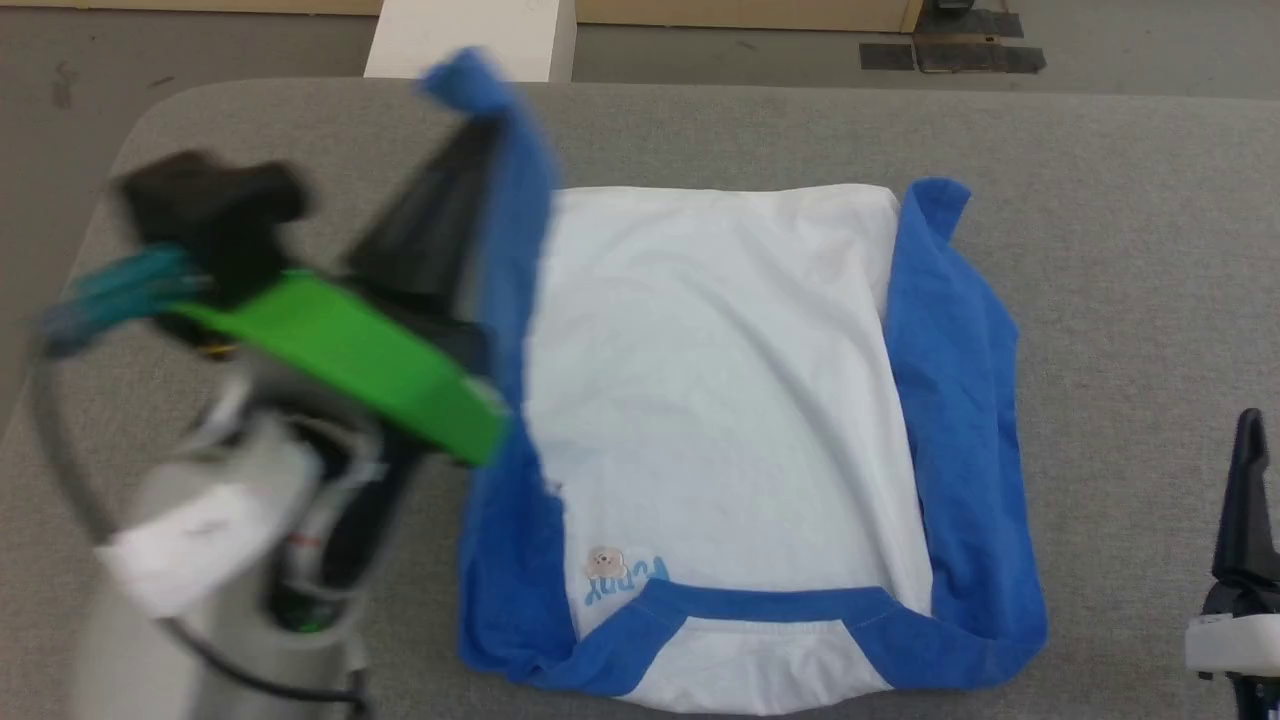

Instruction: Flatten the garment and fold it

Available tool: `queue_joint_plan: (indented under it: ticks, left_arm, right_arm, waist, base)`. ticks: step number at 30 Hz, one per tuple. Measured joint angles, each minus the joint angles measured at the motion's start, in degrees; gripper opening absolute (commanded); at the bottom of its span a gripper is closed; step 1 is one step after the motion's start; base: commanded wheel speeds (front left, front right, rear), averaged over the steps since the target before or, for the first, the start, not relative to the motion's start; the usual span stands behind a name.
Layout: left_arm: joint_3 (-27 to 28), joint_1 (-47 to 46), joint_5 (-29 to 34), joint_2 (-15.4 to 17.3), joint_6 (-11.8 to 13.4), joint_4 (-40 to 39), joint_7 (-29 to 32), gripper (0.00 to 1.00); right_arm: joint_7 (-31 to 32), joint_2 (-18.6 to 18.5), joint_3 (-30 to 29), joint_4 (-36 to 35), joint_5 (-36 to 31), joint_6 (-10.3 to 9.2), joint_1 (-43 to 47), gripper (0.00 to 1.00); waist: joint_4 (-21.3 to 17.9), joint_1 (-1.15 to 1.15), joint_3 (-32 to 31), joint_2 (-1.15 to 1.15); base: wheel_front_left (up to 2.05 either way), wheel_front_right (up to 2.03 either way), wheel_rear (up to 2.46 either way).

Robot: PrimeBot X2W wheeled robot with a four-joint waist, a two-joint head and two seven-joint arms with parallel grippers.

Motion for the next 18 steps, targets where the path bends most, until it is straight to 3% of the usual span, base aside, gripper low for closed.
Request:
queue_joint_plan:
  ticks: [3, 10, 18]
  left_arm:
    - [-7.09, -3.93, 3.72, -4.67, 0.02, 2.38, -0.11, 0.0]
    - [-19.26, -5.25, 9.44, -12.26, -0.11, 13.6, -4.61, 0.0]
    - [-31.26, -3.38, 10.72, -14.67, -0.15, 26.71, -10.62, 0.0]
  right_arm:
    - [0.0, 0.0, -1.51, -0.52, 0.04, 0.0, -0.08, 1.0]
    - [0.08, -0.01, -3.83, -1.72, 0.22, 0.0, -1.25, 1.0]
    - [0.09, 0.0, -4.19, -1.66, 0.85, 0.0, -1.25, 1.0]
  waist:
    - [-0.27, 0.0, 0.4, 0.0]
    - [-1.43, 0.0, 1.92, 0.0]
    - [-2.65, 0.0, 4.16, 0.0]
  base:
    - [0.0, 0.0, 0.0]
    - [0.0, 0.0, 0.0]
    - [0.0, 0.0, 0.0]
